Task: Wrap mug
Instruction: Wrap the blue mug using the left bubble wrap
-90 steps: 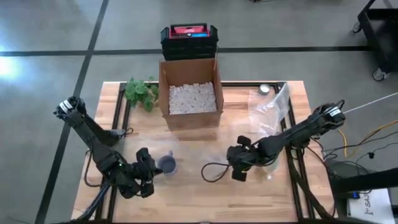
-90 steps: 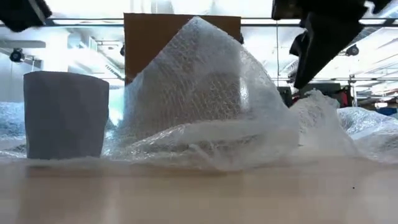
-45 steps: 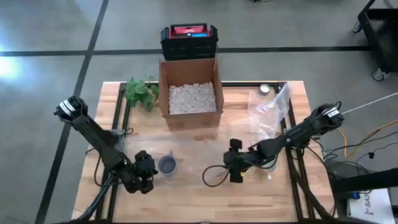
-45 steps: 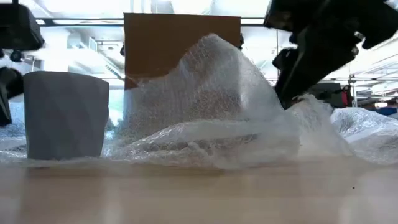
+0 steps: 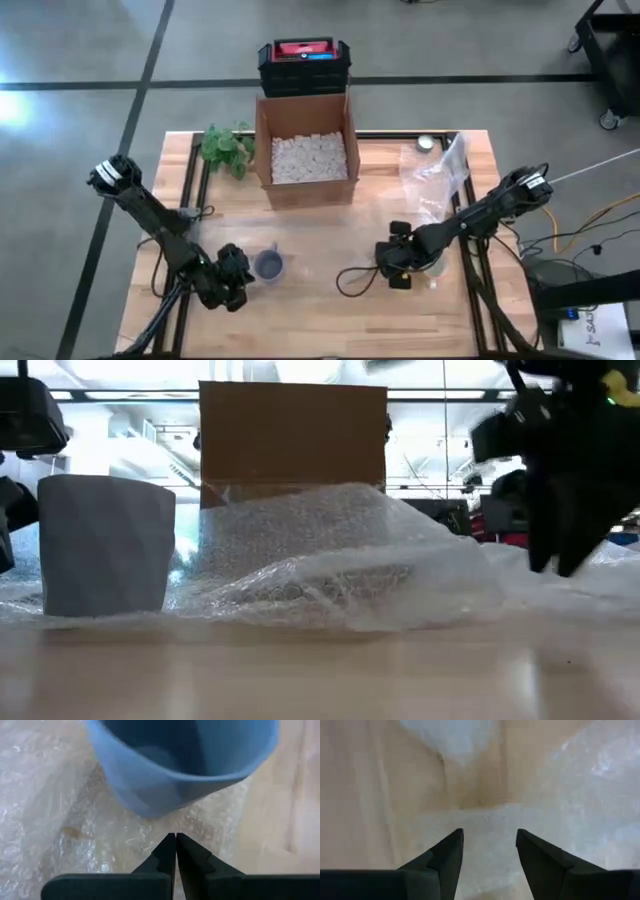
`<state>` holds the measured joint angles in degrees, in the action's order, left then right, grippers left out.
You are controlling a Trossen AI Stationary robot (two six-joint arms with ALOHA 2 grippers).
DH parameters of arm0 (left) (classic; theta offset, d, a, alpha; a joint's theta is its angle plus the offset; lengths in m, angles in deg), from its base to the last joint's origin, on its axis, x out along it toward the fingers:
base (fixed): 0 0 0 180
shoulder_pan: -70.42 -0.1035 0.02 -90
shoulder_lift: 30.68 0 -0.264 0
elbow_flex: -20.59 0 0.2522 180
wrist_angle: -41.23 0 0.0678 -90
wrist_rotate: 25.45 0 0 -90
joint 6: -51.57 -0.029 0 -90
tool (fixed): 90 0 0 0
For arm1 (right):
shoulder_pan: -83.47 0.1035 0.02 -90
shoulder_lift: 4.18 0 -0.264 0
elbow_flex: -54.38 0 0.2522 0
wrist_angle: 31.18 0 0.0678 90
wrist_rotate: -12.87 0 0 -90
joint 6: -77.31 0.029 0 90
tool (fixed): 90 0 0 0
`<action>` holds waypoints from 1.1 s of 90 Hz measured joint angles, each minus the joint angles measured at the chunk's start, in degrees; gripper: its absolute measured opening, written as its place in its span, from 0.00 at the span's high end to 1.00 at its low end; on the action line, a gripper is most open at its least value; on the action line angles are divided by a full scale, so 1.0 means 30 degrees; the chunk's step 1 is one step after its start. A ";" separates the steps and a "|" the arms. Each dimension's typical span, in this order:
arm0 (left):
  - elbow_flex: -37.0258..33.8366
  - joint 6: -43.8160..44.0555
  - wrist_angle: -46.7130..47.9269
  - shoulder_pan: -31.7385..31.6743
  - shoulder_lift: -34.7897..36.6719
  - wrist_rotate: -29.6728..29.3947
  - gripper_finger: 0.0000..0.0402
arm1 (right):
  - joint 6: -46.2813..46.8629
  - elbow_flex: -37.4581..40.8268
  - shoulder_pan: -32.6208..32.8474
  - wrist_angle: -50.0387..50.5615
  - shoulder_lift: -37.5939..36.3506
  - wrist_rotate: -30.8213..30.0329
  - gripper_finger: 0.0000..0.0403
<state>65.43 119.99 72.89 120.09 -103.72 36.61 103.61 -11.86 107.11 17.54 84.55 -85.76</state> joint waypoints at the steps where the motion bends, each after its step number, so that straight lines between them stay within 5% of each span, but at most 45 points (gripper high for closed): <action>1: 0.0009 -0.0005 0.0011 0.0000 0.0000 -0.0002 1.00 | -0.0124 -0.0018 0.0000 -0.0359 0.0000 0.0032 0.60; 16: 0.0172 -0.0057 -0.0052 0.0000 -0.0003 -0.0007 1.00 | -0.2134 -0.0172 0.0036 -0.4003 0.0379 -0.0016 0.63; 41: 0.0274 -0.0124 -0.0138 0.0000 0.0000 -0.0029 1.00 | -0.1792 -0.0135 0.0124 -0.5220 0.3529 -0.0261 0.67; 57: 0.0259 -0.0474 -0.0260 -0.0002 -0.0007 -0.0149 1.00 | -0.1511 -0.1032 0.0113 -0.5476 0.4887 -0.3747 0.74; 75: 0.0252 -0.0787 -0.0573 -0.0015 -0.0007 -0.0539 1.00 | -0.5023 -0.3031 0.0146 -0.5559 0.4896 -0.4005 0.97; 99: 0.0245 -0.1404 -0.1148 -0.0015 -0.0007 -0.1193 1.00 | -1.0313 -0.7372 -0.0504 -0.7623 0.5254 -0.4121 1.00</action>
<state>66.17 115.78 69.45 120.04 -103.74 33.03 72.67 -33.97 105.60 -5.33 100.31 -98.12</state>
